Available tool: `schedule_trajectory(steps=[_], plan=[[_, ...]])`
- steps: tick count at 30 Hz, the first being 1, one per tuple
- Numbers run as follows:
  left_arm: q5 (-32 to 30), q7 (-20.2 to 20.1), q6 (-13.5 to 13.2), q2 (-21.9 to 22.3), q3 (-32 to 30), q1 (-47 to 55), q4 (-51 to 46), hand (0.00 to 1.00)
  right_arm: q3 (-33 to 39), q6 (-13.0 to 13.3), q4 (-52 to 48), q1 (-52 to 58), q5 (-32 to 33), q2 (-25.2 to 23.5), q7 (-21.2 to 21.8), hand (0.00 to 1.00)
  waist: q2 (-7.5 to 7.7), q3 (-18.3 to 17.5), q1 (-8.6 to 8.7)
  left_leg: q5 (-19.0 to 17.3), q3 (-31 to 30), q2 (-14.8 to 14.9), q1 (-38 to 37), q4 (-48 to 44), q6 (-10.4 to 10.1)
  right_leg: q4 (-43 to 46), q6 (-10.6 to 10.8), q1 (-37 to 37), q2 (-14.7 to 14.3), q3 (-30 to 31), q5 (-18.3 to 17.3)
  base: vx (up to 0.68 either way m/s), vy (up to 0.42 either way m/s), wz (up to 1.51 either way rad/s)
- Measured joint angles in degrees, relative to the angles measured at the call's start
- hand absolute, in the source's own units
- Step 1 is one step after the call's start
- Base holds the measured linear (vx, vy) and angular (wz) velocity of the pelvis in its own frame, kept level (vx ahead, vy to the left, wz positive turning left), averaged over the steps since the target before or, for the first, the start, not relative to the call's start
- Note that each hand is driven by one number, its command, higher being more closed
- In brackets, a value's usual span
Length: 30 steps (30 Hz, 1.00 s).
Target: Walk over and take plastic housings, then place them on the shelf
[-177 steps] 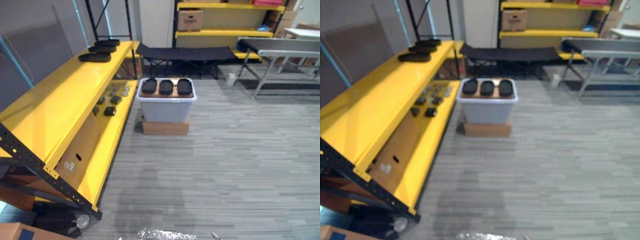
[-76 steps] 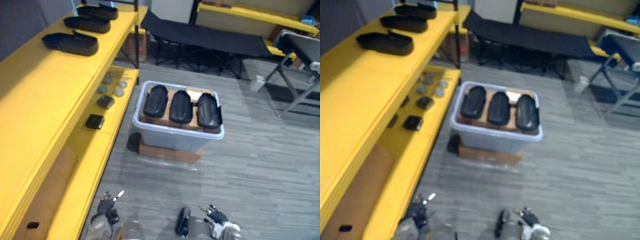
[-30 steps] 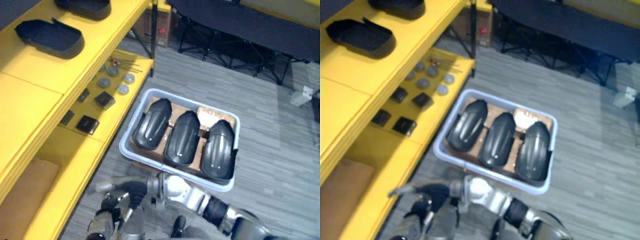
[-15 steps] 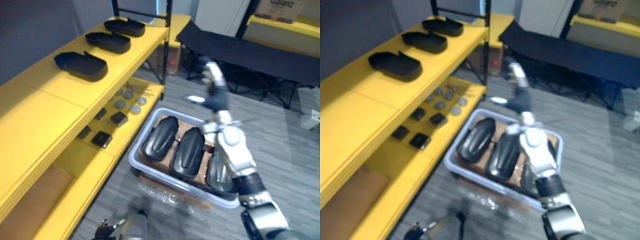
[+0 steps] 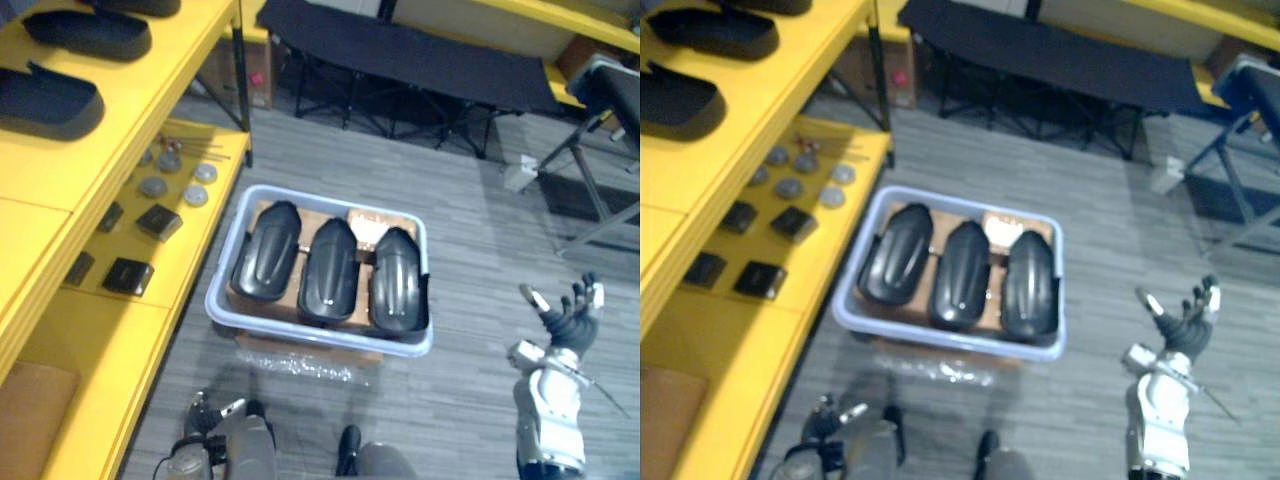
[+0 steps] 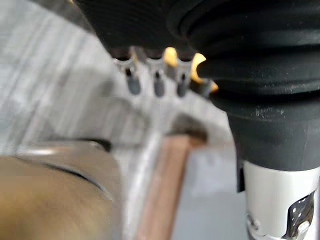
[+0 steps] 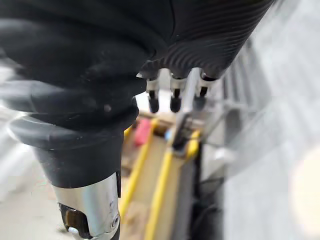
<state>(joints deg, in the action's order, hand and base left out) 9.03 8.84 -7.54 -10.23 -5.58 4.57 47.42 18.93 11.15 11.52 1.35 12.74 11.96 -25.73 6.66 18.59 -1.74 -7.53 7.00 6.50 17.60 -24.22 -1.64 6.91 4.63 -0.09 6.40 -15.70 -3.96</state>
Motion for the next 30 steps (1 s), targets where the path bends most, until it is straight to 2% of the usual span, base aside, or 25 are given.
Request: schedule_trajectory(steps=[1,2,7,11,15,19,21,23,28,30], plan=[[0.02,-0.01,-0.03,-0.22,0.02,-0.12,-0.19,0.00,0.25,0.13,2.09,-1.09,0.05,0.00,-0.65,0.00,-0.07,0.69,-0.11,-0.05,-0.21,0.07,0.65,-0.42,0.07,0.11,0.00,-0.48,-0.14,0.00,0.00,-0.04,0.040,0.02],[0.10,0.03,-0.19,-0.54,0.00,-0.66,-0.37,0.00,1.24,0.27,7.29,-4.26,1.11,0.09,-2.23,0.00,-0.04,3.10,-0.69,-0.04,-0.38,0.10,1.53,-0.93,0.12,0.60,-0.01,-1.30,-0.19,0.16,0.01,-0.03,0.029,0.05],[2.25,0.64,-0.38,-0.60,0.02,-1.44,-0.03,0.00,3.07,0.27,18.73,-11.87,5.36,2.03,-4.71,0.00,-0.82,6.20,-2.31,-0.07,-1.23,-0.13,4.70,-2.20,0.30,1.65,0.39,-4.11,-0.22,0.16,0.28,0.01,0.026,0.07],[2.41,1.22,-2.34,-0.47,0.06,-2.98,0.02,0.00,3.11,0.26,25.65,-17.62,7.27,7.02,-5.50,0.00,-1.21,6.98,-3.32,-0.03,-2.08,-0.27,6.63,-2.21,0.32,2.98,-0.39,-6.31,-0.30,0.18,-0.28,0.03,-0.002,0.07],[4.13,1.45,-2.38,-0.61,0.03,-3.89,0.02,0.00,3.38,-0.08,31.28,-20.68,9.05,9.86,-5.16,0.00,-1.65,7.38,-3.63,0.21,-3.41,-0.85,6.65,-1.57,0.00,4.23,-1.07,-6.63,-0.17,0.20,-1.51,0.03,-0.009,0.16],[4.69,1.45,-2.38,-0.42,0.07,-4.12,0.34,0.00,3.46,-0.59,37.28,-24.57,9.06,11.60,-2.92,0.00,-2.00,7.60,-3.98,1.33,-3.67,-1.41,6.71,0.08,-0.31,5.65,-1.04,-8.03,0.42,0.16,-2.48,0.03,-0.018,0.09],[6.30,1.29,-2.40,0.28,0.10,-4.63,0.54,0.00,3.50,-1.63,38.90,-26.63,9.08,13.96,-1.58,0.00,-3.47,8.69,-4.04,1.55,-3.95,-1.60,6.71,0.36,-0.34,5.94,-0.76,-8.09,0.56,0.04,-2.75,0.00,-0.014,0.06],[6.89,1.11,-2.41,0.58,0.08,-4.65,0.82,0.00,3.50,-3.49,39.44,-28.07,9.04,15.12,-0.80,0.00,-3.93,8.97,-4.09,2.02,-4.10,-1.96,6.76,1.01,-0.35,7.37,-0.25,-9.06,1.13,0.03,-3.59,0.00,-0.015,0.05],[6.90,0.87,-2.59,1.68,0.09,-4.80,0.96,0.00,3.46,-6.87,41.87,-30.30,8.99,16.67,1.20,0.00,-4.47,9.31,-4.21,2.18,-4.80,-2.00,7.20,0.94,-0.54,9.69,-0.13,-10.15,1.58,-0.32,-4.97,0.00,-0.021,0.07],[6.90,0.86,-2.61,2.14,0.13,-4.78,1.00,0.00,3.31,-7.27,41.98,-31.29,9.01,16.74,1.29,0.00,-4.48,9.31,-4.23,2.22,-4.86,-1.98,7.37,0.98,-0.60,10.04,-0.25,-10.48,1.58,-0.35,-5.07,0.00,-0.007,0.02]])
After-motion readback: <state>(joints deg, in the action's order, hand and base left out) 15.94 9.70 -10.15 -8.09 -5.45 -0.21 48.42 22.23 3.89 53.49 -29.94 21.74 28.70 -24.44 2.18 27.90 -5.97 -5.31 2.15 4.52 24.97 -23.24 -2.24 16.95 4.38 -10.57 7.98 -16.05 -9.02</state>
